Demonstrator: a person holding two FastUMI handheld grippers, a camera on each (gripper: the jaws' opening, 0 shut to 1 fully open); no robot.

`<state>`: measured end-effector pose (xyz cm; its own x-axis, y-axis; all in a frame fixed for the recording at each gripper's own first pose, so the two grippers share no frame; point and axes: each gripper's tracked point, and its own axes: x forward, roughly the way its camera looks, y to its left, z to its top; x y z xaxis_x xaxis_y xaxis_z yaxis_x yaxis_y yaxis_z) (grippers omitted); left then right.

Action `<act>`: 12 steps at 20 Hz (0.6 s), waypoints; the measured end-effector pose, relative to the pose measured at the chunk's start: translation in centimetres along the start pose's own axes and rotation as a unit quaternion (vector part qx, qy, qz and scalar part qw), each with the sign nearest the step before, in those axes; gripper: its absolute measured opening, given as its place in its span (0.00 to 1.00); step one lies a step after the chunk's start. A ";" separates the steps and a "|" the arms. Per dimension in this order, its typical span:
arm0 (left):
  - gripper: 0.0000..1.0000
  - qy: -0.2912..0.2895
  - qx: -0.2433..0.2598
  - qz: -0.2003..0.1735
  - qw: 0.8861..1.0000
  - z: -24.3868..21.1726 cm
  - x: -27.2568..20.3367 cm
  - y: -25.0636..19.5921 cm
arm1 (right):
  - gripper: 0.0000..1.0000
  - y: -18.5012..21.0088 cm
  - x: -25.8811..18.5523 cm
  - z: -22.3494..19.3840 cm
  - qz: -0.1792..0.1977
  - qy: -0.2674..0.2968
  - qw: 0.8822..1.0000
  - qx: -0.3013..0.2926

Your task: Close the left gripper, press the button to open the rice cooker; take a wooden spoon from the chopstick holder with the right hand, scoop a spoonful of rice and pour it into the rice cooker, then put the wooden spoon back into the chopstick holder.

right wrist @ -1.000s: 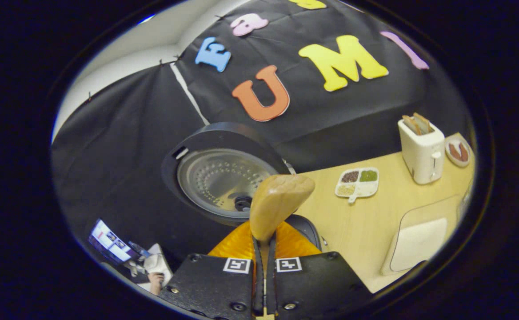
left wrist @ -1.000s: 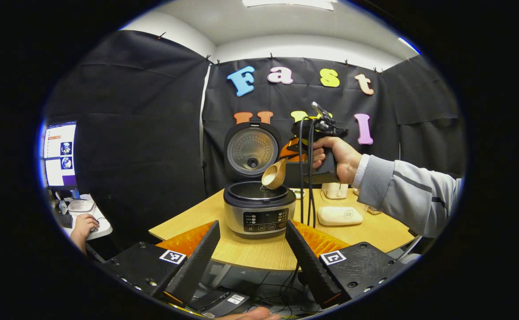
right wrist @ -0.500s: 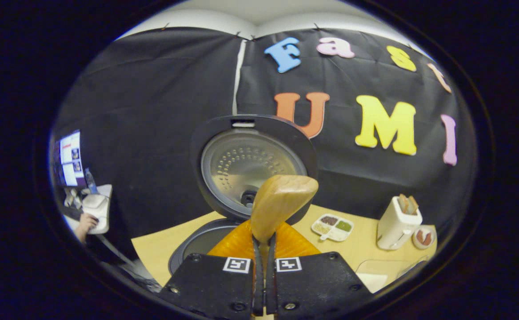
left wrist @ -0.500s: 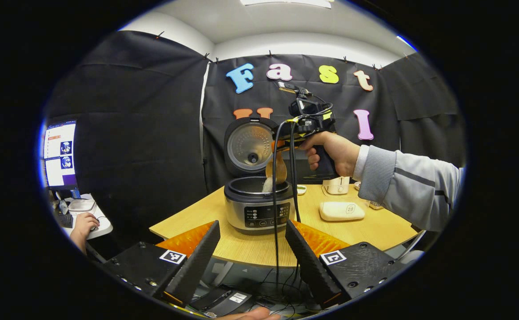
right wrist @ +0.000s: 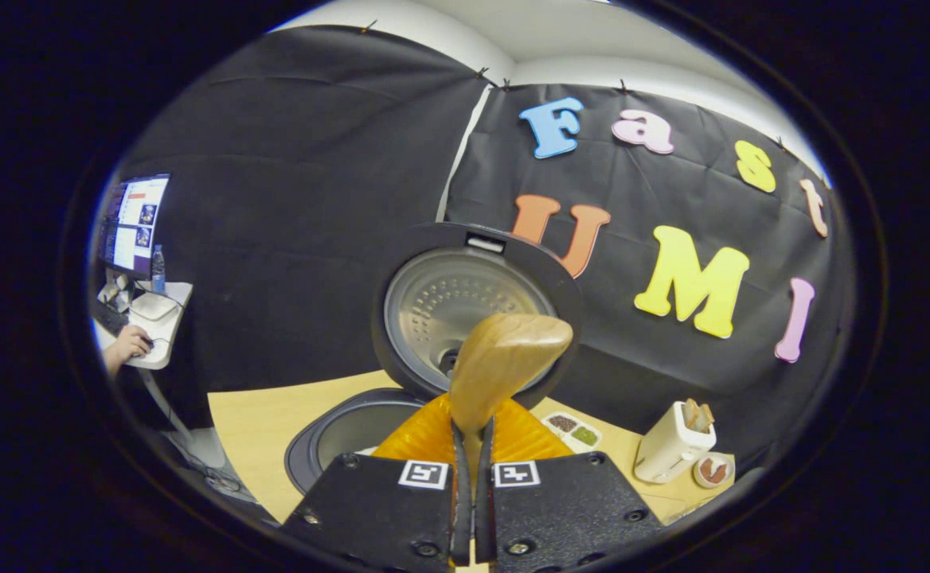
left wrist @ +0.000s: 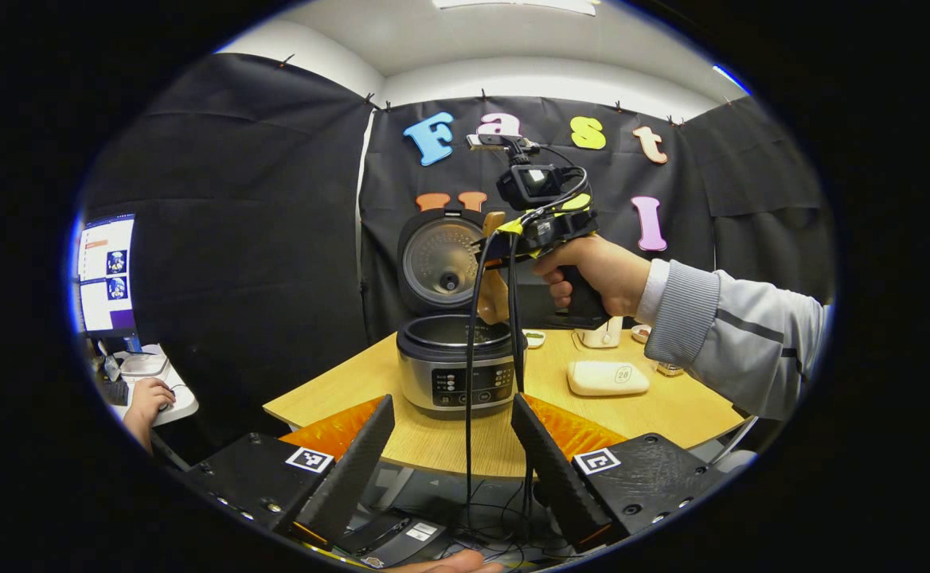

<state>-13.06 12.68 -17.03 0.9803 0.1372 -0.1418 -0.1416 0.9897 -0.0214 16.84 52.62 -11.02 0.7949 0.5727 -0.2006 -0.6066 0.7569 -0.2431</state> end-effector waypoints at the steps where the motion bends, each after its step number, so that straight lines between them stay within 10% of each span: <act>1: 0.94 0.000 -0.001 0.000 1.000 -0.1 -0.1 0.0 | 0.08 -0.4 -0.4 0.0 -0.001 -0.001 1.000 0.002; 12: 0.94 -0.004 0.002 -0.018 1.000 0.9 0.1 -3.5 | 0.08 -13.0 -9.1 0.7 -0.050 -0.022 0.996 0.076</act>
<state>-12.34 9.24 -16.08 0.9858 0.1026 -0.1331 -0.1066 0.9940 -0.0232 17.48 37.76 -5.35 0.8531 0.5026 -0.1400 -0.5180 0.8479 -0.1131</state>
